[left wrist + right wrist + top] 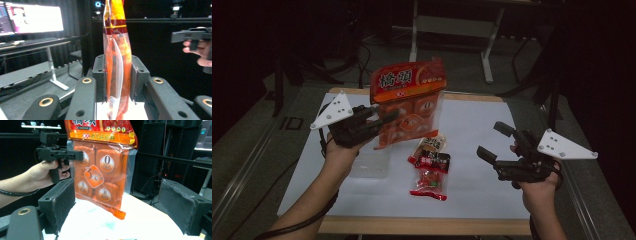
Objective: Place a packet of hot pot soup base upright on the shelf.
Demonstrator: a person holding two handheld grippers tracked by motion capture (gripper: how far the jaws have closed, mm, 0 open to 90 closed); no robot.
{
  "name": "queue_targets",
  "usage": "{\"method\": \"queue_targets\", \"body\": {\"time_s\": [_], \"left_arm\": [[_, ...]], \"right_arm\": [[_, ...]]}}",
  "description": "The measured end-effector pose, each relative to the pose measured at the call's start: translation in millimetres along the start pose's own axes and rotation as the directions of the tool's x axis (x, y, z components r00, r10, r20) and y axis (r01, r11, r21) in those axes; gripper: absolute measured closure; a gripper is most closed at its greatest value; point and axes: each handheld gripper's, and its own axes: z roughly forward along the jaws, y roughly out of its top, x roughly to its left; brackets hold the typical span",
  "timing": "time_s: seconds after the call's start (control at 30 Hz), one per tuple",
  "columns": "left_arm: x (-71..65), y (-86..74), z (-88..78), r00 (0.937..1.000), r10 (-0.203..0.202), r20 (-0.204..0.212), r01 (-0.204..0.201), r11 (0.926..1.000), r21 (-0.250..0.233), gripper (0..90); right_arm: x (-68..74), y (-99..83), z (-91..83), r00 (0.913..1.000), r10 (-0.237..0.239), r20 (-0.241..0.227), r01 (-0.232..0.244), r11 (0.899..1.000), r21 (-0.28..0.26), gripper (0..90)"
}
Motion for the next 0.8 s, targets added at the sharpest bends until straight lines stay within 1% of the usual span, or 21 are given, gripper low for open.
{"method": "queue_targets", "body": {"time_s": [0.03, 0.1, 0.13, 0.17, 0.2, 0.23, 0.27, 0.3, 0.4, 0.43, 0.47, 0.5, 0.53, 0.57, 0.6, 0.67, 0.73, 0.8], "left_arm": [[5.9, -1.3, -2.5, 0.9998, -0.007, -0.021, 0.007, 1.0, -0.002, 71.8], [12.8, -3.5, -5.4, 0.9991, -0.02, -0.038, 0.019, 0.9998, -0.009, 71.7], [16.2, -4.8, -7.0, 0.9982, -0.024, -0.055, 0.023, 0.9997, -0.012, 71.7], [16.2, -4.8, -7.0, 0.9982, -0.024, -0.055, 0.023, 0.9997, -0.012, 71.7], [23.2, -8.0, -9.9, 0.9964, -0.034, -0.078, 0.032, 0.9993, -0.019, 71.7], [23.2, -8.0, -9.9, 0.9964, -0.034, -0.078, 0.032, 0.9993, -0.019, 71.7], [30.2, -12.4, -12.7, 0.9939, -0.051, -0.098, 0.049, 0.9985, -0.026, 71.7], [33.5, -14.8, -14.2, 0.9918, -0.049, -0.118, 0.046, 0.9986, -0.025, 71.7], [44.4, -22.9, -17.2, 0.9873, -0.059, -0.147, 0.056, 0.9982, -0.023, 71.8], [48.0, -25.8, -17.8, 0.9865, -0.065, -0.15, 0.062, 0.9978, -0.022, 71.8], [51.3, -28.8, -18.5, 0.984, -0.069, -0.164, 0.067, 0.9975, -0.02, 71.7], [54.4, -31.9, -18.8, 0.9816, -0.083, -0.172, 0.08, 0.9966, -0.02, 71.7], [57.3, -35.1, -19.0, 0.9803, -0.083, -0.179, 0.081, 0.9966, -0.019, 71.7], [60.0, -38.4, -18.9, 0.9776, -0.086, -0.192, 0.084, 0.9963, -0.021, 71.8], [62.8, -41.2, -18.7, 0.9762, -0.091, -0.197, 0.089, 0.9959, -0.018, 71.8], [68.6, -47.5, -18.3, 0.9723, -0.107, -0.208, 0.104, 0.9942, -0.029, 71.8], [73.1, -53.5, -18.1, 0.967, -0.123, -0.223, 0.117, 0.9922, -0.043, 71.8], [77.1, -60.4, -18.1, 0.9594, -0.133, -0.249, 0.123, 0.9908, -0.057, 71.7]], "right_arm": [[-0.2, -0.8, -0.1, 1.0, 0.004, -0.006, -0.004, 1.0, -0.003, 14.0], [-0.4, -2.3, -0.1, 1.0, 0.009, -0.003, -0.009, 1.0, -0.003, 13.9], [-0.9, -3.3, 0.0, 0.9999, 0.013, -0.007, -0.013, 1.0, -0.005, 13.9], [-1.0, -4.2, 0.2, 0.9998, 0.016, -0.007, -0.016, 1.0, -0.001, 13.9], [-1.1, -5.3, 0.5, 0.9999, 0.015, -0.005, -0.015, 1.0, 0.003, 13.9], [-1.3, -6.5, 0.9, 0.9998, 0.018, -0.007, -0.018, 1.0, 0.006, 13.9], [-1.5, -7.6, 1.3, 0.9998, 0.02, -0.005, -0.02, 1.0, 0.012, 13.9], [-1.7, -8.7, 1.8, 0.9998, 0.018, -0.004, -0.018, 1.0, 0.019, 13.9], [-1.9, -11.7, 3.1, 0.9997, 0.025, -0.006, -0.024, 0.999, 0.033, 14.0], [-2.0, -12.6, 3.6, 0.9996, 0.026, -0.006, -0.026, 0.999, 0.036, 14.0], [-2.2, -13.5, 4.1, 0.9996, 0.026, -0.005, -0.026, 0.999, 0.04, 14.0], [-2.3, -14.3, 4.7, 0.9996, 0.028, -0.005, -0.028, 0.999, 0.044, 14.0], [-2.5, -15.1, 5.2, 0.9995, 0.03, -0.007, -0.03, 0.998, 0.047, 14.0], [-2.5, -16.0, 6.0, 0.9995, 0.029, -0.006, -0.029, 0.998, 0.05, 14.1], [-2.4, -17.0, 6.8, 0.9996, 0.027, -0.003, -0.026, 0.998, 0.059, 14.1], [-2.3, -19.3, 8.5, 0.9996, 0.028, -0.004, -0.027, 0.997, 0.075, 14.1], [-2.6, -21.8, 10.0, 0.9995, 0.03, -0.01, -0.029, 0.996, 0.088, 14.1], [-2.6, -24.0, 10.9, 0.9993, 0.035, -0.011, -0.033, 0.994, 0.1, 14.2]]}}
